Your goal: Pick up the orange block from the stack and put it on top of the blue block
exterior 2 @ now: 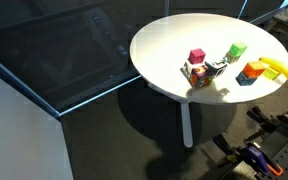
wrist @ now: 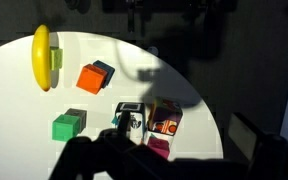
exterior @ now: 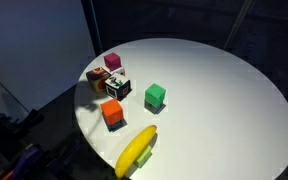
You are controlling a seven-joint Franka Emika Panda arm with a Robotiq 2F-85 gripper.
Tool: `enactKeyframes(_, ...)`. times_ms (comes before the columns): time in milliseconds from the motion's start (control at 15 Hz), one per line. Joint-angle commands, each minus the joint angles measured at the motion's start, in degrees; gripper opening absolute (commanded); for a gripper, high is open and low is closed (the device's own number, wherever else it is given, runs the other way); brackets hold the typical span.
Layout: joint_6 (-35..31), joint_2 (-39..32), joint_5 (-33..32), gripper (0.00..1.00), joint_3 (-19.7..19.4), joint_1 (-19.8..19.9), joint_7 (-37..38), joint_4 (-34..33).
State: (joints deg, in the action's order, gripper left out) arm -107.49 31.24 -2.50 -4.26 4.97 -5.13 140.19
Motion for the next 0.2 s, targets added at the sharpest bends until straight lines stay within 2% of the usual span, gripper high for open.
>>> enactKeyframes(0,0.14,-0.01,-0.16,1.00,-0.31,-0.35,0.14,-0.11)
enactKeyframes(133,0.14,-0.01,-0.16,1.00,-0.31,-0.35,0.14,-0.11)
